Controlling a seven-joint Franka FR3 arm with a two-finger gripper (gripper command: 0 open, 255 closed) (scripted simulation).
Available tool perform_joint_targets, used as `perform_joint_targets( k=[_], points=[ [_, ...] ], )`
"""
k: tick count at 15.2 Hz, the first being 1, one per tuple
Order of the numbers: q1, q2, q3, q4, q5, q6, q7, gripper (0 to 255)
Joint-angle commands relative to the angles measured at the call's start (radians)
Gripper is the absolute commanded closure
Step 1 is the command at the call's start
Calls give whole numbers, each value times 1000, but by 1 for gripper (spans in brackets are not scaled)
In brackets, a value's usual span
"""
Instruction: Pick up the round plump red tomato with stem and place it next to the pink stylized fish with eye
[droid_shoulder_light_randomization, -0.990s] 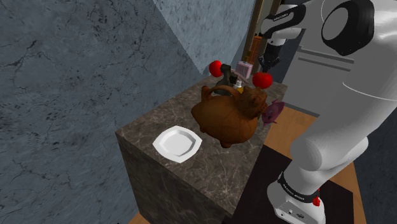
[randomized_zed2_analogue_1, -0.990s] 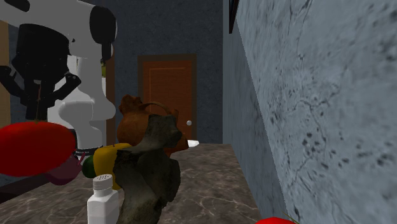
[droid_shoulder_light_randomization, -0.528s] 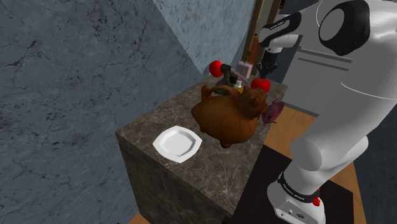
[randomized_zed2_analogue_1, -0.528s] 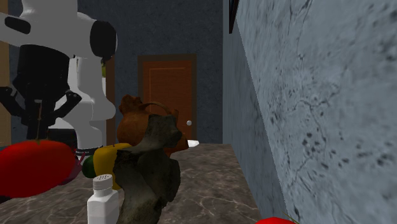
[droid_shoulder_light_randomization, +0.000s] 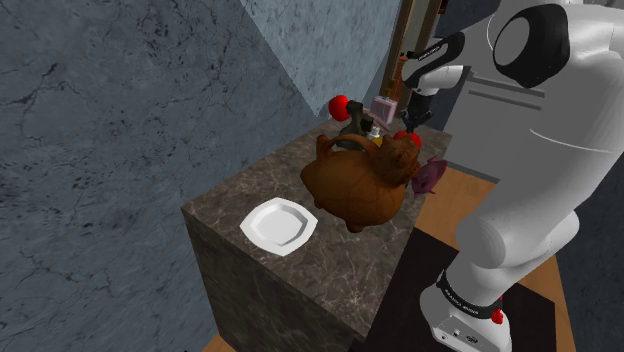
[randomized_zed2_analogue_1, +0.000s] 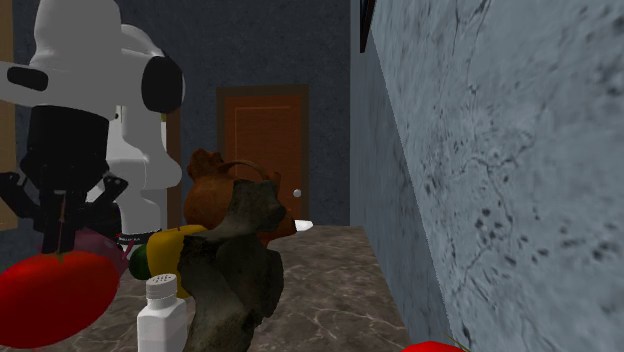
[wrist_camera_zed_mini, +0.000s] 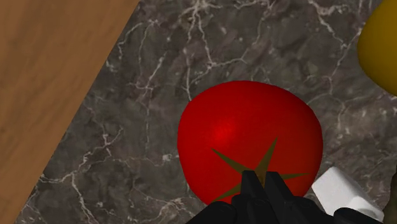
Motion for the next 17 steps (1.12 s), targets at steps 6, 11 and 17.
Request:
perform_joint_targets(
  k=[6,11,17],
  points=[
    [-1,7,1,-14,3,21,-1,255],
    [-1,7,1,-14,3,21,-1,0],
    [8,-48,0,25,-21,-69,15,0]
  ],
)
